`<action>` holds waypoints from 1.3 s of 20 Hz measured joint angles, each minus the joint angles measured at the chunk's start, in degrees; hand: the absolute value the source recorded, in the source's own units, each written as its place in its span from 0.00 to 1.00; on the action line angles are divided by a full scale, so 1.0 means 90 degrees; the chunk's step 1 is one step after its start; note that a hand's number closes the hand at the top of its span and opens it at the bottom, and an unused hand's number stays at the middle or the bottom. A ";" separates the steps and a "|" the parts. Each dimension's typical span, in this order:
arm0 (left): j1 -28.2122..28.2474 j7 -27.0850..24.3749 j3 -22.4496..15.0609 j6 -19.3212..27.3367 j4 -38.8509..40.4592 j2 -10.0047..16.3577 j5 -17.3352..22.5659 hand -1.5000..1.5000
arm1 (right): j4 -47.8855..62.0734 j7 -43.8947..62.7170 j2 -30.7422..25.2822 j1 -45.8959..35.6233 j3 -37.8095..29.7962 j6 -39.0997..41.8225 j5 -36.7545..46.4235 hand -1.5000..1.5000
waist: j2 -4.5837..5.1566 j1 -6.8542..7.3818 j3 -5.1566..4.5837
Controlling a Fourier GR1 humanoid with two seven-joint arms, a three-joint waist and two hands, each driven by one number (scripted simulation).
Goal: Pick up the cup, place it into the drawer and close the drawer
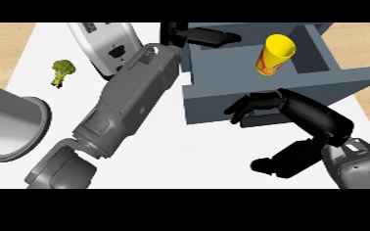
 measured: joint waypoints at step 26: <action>0.2068 -0.0227 0.0074 -0.1099 -0.1734 0.0705 0.0330 0.00 | 0.7018 -0.3358 0.0432 -0.2285 -0.0123 -0.2575 0.3407 1.00 | -0.0002 0.1469 0.0018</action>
